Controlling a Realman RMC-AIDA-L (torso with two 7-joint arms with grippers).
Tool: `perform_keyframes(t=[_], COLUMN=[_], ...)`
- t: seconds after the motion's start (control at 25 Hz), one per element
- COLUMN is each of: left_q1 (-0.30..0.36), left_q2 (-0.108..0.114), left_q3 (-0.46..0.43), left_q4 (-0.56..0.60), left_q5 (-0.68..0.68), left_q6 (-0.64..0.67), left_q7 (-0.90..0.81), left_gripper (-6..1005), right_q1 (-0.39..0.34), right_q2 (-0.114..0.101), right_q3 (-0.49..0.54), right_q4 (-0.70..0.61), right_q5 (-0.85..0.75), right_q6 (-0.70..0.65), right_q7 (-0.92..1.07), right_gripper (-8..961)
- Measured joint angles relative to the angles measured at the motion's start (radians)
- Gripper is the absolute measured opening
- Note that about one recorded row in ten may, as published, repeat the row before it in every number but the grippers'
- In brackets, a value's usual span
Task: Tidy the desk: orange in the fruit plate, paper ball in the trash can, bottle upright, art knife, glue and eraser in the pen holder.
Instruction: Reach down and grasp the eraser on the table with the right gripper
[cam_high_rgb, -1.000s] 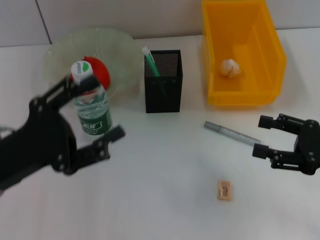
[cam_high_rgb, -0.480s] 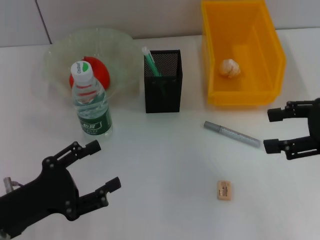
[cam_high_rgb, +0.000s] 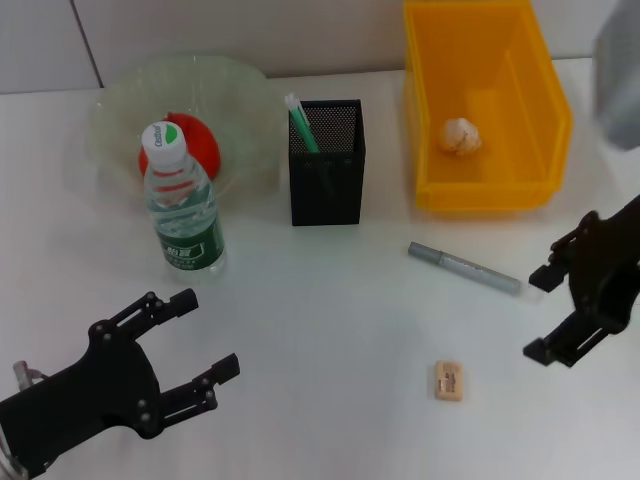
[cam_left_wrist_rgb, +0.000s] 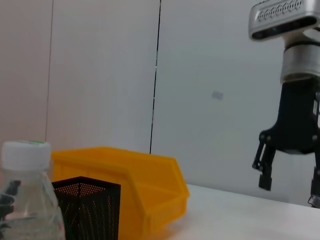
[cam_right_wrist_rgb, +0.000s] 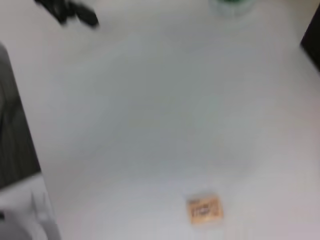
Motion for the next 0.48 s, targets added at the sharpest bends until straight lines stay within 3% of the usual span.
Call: perform_keyframes(t=[0.08, 0.2, 0.48], left_q1=[0.0, -0.001, -0.002], left_q2=[0.0, 0.0, -0.003], left_q3=[0.0, 0.0, 0.001], left_q4=[0.0, -0.001, -0.006], left_q5=[0.0, 0.001, 0.002], left_q6=[0.0, -0.003, -0.004], left_q7=[0.0, -0.001, -0.001], left_gripper=[844, 844, 844], right_q1=[0.001, -0.009, -0.023], right_q2=[0.0, 0.001, 0.003], right_q3=[-0.035, -0.18, -0.351], right_q4=[0.003, -0.006, 0.007], right_q5=[-0.011, -0.051, -0.059], right_q6=[0.016, 0.096, 0.201], right_q7=[0.017, 0.083, 0.18], right_gripper=[830, 831, 827])
